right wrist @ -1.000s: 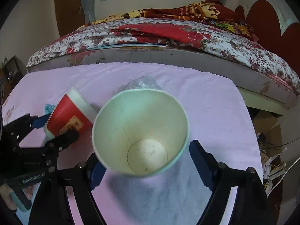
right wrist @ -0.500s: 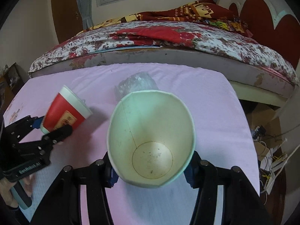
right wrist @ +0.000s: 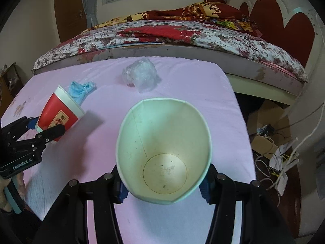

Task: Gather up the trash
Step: 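Grasp the red cup with the left tool while the right tool grasps the white-blue cup, then carry the red cup and white-blue cup over the black bin with both tools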

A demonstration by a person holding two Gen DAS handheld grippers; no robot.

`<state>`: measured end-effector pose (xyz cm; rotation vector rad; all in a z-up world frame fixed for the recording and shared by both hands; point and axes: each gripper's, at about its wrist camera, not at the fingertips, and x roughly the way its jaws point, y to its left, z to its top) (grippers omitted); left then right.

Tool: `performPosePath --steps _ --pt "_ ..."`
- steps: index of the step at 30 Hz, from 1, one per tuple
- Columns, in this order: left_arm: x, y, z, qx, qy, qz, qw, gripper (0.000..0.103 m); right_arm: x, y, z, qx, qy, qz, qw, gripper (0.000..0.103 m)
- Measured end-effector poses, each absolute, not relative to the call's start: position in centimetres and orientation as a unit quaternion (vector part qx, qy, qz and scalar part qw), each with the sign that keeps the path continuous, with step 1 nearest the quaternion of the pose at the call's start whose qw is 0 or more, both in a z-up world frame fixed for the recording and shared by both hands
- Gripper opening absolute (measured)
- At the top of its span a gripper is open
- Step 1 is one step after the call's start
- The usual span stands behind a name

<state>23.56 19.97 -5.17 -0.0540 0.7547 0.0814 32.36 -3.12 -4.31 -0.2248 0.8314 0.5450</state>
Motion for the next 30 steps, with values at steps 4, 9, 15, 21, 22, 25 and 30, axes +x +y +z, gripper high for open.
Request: performPosePath --steps 4,9,15,21,22,25,30 --pt "22.5 19.2 -4.7 -0.028 0.365 0.031 0.930 0.058 31.2 -5.3 -3.8 -0.093 0.401 0.252 0.876 0.057" --pt "20.4 16.7 -4.0 -0.025 0.363 0.008 0.931 0.058 29.1 -7.5 -3.4 -0.099 0.402 0.242 0.877 0.057" --pt "18.2 13.4 -3.5 -0.029 0.361 -0.023 0.932 0.058 25.9 -10.4 -1.8 -0.092 0.389 0.231 0.887 0.057" --pt "16.5 10.0 -2.3 -0.018 0.351 -0.059 0.934 0.058 22.4 -14.1 -0.2 -0.086 0.374 0.213 0.899 0.057" --pt "16.3 9.4 -2.2 -0.015 0.349 -0.063 0.935 0.058 21.8 -14.8 0.0 -0.085 0.372 0.209 0.901 0.057" --pt "16.0 7.8 -1.9 -0.010 0.347 -0.080 0.935 0.058 20.2 -17.1 0.2 -0.079 0.372 0.195 0.904 0.057" --pt "15.4 4.5 -1.7 0.001 0.345 -0.109 0.932 0.058 18.8 -20.7 -0.1 -0.062 0.378 0.170 0.908 0.057"
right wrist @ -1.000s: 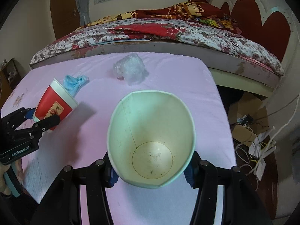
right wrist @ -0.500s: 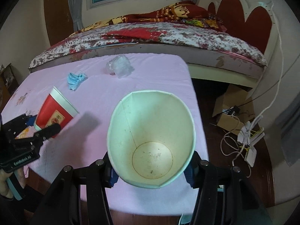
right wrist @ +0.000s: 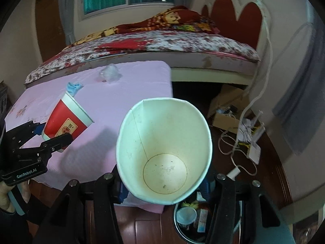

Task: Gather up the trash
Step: 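Carry the red cup and white-blue cup over the black bin with both tools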

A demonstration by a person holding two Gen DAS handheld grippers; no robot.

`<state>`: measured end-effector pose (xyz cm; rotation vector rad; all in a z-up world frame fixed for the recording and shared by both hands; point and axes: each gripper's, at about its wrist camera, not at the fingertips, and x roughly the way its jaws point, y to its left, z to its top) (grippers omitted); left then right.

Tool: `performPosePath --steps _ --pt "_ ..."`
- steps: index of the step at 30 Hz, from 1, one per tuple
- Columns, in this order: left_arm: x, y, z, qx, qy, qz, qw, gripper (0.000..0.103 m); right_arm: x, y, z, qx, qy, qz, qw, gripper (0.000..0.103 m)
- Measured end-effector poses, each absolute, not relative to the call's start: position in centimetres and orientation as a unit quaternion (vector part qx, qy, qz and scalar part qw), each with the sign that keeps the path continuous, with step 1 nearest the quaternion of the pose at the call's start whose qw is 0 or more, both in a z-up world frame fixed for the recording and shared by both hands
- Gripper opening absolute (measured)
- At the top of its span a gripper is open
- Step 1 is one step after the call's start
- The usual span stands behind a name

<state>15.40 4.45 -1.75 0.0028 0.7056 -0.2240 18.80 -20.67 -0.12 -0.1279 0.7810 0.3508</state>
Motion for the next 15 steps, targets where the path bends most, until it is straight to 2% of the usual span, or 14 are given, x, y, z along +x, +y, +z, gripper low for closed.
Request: performPosePath --steps 8,15 --pt "14.5 -0.9 -1.7 0.020 0.346 -0.151 0.926 0.058 17.1 -25.4 -0.1 -0.043 0.378 0.143 0.914 0.057" --pt "13.7 -5.0 -2.2 0.037 0.351 -0.186 0.917 0.058 15.7 -29.4 -2.4 -0.035 0.397 0.121 0.909 0.057"
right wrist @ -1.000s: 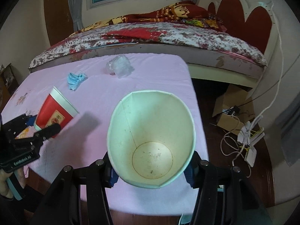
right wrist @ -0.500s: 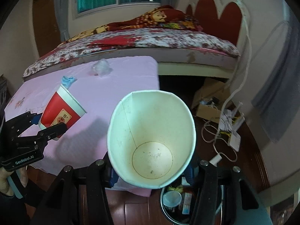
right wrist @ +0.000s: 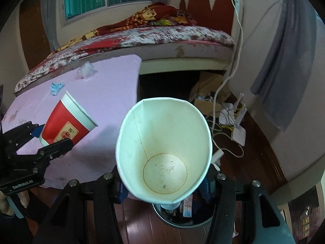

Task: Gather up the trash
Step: 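Carry the red cup and white-blue cup over the black bin with both tools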

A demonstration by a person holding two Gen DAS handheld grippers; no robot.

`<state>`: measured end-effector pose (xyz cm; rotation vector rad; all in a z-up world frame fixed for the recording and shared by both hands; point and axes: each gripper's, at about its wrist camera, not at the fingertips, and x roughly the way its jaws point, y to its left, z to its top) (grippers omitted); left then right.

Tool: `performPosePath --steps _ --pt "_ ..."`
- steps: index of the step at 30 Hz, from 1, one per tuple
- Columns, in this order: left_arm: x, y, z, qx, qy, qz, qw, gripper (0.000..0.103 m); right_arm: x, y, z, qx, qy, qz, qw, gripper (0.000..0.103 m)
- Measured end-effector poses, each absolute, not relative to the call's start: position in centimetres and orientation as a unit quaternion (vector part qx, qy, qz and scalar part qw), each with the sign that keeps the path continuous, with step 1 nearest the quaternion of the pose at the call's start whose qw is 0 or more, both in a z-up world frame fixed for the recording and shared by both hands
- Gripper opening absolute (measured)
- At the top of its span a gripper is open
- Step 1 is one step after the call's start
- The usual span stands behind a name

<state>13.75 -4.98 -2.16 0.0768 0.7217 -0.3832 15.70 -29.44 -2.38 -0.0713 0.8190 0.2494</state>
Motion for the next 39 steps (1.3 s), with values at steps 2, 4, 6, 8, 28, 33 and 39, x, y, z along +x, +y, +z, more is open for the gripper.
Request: performPosePath --steps 2,4,6,8,28,33,39 --pt "13.6 -6.3 -2.5 0.044 0.355 -0.199 0.912 0.058 15.3 -30.7 -3.3 -0.032 0.405 0.115 0.906 0.057" --pt "13.4 -7.7 -2.9 0.051 0.359 -0.211 0.908 0.058 14.9 -31.9 -4.3 -0.030 0.413 0.108 0.904 0.057" --pt "13.1 -9.1 -3.4 0.057 0.364 -0.224 0.902 0.058 14.5 -33.1 -5.2 -0.026 0.422 0.102 0.901 0.057" --pt "13.0 -10.3 -3.9 0.063 0.368 -0.233 0.898 0.058 14.2 -34.4 -6.2 -0.021 0.430 0.096 0.898 0.057" --pt "16.2 -16.7 -13.6 0.065 0.474 -0.298 0.826 0.058 15.4 -38.6 -19.6 -0.059 0.515 0.125 0.846 0.057" --pt "18.1 -17.4 -15.7 0.066 0.494 -0.297 0.814 0.058 17.1 -38.0 -22.4 -0.082 0.532 0.145 0.830 0.057" --pt "19.3 -17.5 -17.5 0.068 0.516 -0.302 0.799 0.058 18.2 -37.2 -24.8 -0.106 0.544 0.168 0.815 0.057"
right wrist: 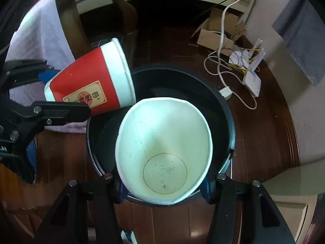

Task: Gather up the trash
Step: 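Open both tools to drop the cups into the bin, then move both tools back over the table toward the mask and plastic bag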

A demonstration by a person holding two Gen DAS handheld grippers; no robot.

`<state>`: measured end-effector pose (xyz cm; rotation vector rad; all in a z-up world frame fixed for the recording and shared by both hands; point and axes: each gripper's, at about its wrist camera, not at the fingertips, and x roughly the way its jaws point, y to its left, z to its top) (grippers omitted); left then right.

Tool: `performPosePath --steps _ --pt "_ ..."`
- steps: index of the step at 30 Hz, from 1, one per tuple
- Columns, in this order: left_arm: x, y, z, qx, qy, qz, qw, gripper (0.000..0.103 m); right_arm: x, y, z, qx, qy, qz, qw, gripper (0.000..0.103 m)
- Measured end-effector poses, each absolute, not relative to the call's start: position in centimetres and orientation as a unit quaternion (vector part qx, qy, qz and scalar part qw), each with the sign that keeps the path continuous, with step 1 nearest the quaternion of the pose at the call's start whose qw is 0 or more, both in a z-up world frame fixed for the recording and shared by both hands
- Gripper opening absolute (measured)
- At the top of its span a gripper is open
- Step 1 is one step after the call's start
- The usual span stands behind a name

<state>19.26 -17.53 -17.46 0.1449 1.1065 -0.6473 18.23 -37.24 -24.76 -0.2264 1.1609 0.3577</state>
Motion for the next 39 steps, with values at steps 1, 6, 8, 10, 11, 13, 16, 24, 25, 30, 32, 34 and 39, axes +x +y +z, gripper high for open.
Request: performPosePath --steps 1,6,8,10,11,13,16,24,25,30,32,34,39 --pt "19.4 -17.6 -17.8 0.069 0.520 -0.304 0.796 0.060 18.4 -37.3 -25.1 -0.105 0.547 0.171 0.813 0.058" --pt "19.5 -16.7 -18.6 0.053 0.525 -0.266 0.807 0.095 18.6 -36.9 -26.7 -0.147 0.548 0.128 0.814 0.100" --pt "19.2 -16.1 -18.4 0.051 0.522 -0.250 0.814 0.096 18.4 -37.2 -26.9 -0.143 0.547 0.127 0.815 0.100" --pt "18.9 -15.5 -18.4 0.047 0.523 -0.240 0.816 0.098 18.2 -37.7 -26.8 -0.136 0.547 0.117 0.817 0.101" --pt "18.6 -15.2 -18.3 0.047 0.521 -0.235 0.819 0.098 18.2 -37.9 -26.6 -0.128 0.548 0.114 0.819 0.101" --pt "18.2 -14.6 -17.9 0.047 0.516 -0.227 0.825 0.098 17.6 -38.4 -26.0 -0.106 0.547 0.104 0.824 0.101" --pt "17.1 -13.7 -16.7 0.041 0.508 -0.218 0.833 0.099 17.1 -38.7 -24.7 -0.085 0.542 0.091 0.831 0.103" --pt "14.6 -11.2 -12.9 0.035 0.475 -0.198 0.857 0.102 15.1 -37.2 -19.5 -0.051 0.511 0.081 0.854 0.103" --pt "14.3 -10.8 -12.3 0.034 0.468 -0.196 0.861 0.102 14.9 -36.8 -18.7 -0.053 0.505 0.079 0.858 0.103" --pt "13.1 -8.8 -9.2 0.028 0.438 -0.184 0.880 0.102 13.7 -34.9 -13.7 -0.047 0.466 0.079 0.880 0.103" --pt "12.8 -8.0 -8.2 0.026 0.426 -0.176 0.887 0.102 13.4 -34.2 -12.1 -0.044 0.453 0.080 0.887 0.103" --pt "12.6 -7.2 -7.4 0.021 0.420 -0.170 0.891 0.102 13.2 -33.5 -10.4 -0.037 0.441 0.084 0.893 0.103" --pt "12.3 -5.0 -5.7 0.010 0.400 -0.149 0.904 0.102 13.0 -31.7 -7.8 -0.033 0.419 0.087 0.903 0.103"
